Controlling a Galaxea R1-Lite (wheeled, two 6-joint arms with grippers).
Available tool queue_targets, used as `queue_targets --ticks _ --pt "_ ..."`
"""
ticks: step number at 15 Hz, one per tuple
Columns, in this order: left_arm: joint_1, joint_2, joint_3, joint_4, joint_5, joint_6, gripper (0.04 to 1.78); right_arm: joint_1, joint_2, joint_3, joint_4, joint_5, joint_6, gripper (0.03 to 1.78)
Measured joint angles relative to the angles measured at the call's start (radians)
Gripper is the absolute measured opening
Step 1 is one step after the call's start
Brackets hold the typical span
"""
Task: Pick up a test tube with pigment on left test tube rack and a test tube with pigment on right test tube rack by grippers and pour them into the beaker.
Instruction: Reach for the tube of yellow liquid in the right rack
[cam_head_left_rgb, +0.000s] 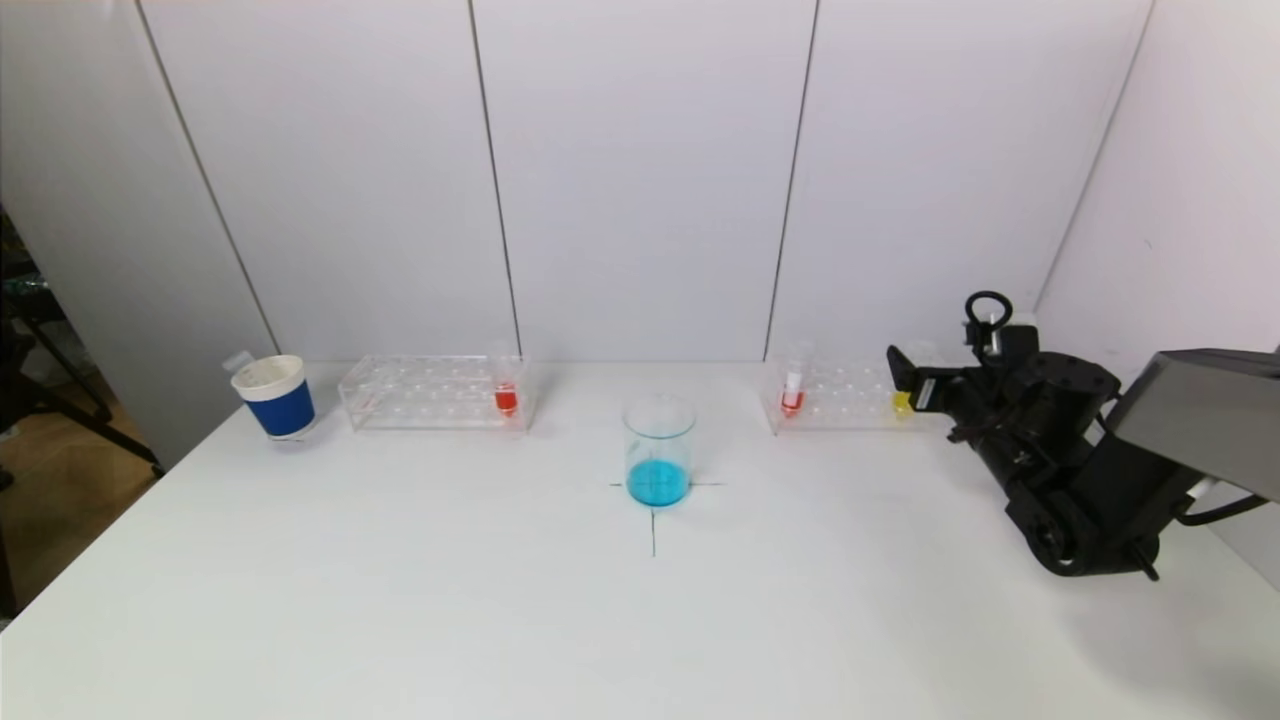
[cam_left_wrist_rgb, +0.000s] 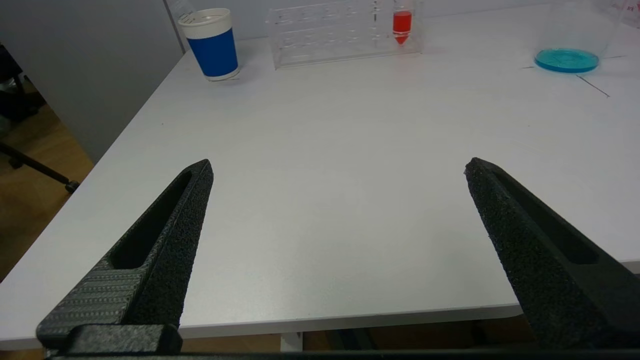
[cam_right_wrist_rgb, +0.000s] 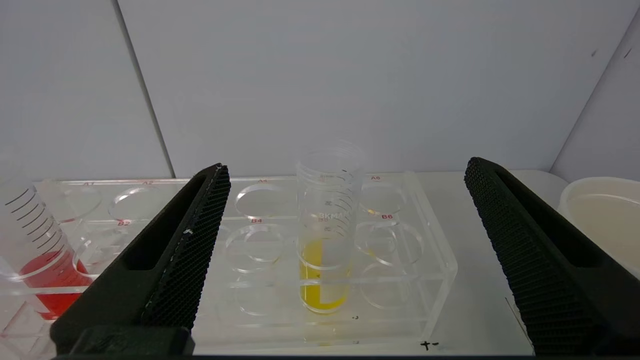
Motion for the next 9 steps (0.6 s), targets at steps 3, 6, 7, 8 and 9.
queue_targets --ticks 3,6,7,8,9 --pt "0.000 0.000 0.000 0.000 0.000 0.001 1.76 0.002 0.028 -0.038 0.000 -0.016 -0.002 1.71" --pt "0.000 0.000 0.000 0.000 0.000 0.000 1.76 0.003 0.049 -0.068 0.000 -0.016 -0.003 1.71" --pt "0.000 0.000 0.000 0.000 0.000 0.000 1.76 0.003 0.053 -0.075 0.000 -0.016 -0.003 1.71" --pt "0.000 0.000 0.000 0.000 0.000 0.000 1.76 0.003 0.058 -0.080 0.000 -0.016 -0.003 1.71" --pt "0.000 0.000 0.000 0.000 0.000 0.001 1.76 0.003 0.063 -0.085 0.000 -0.016 -0.003 1.71"
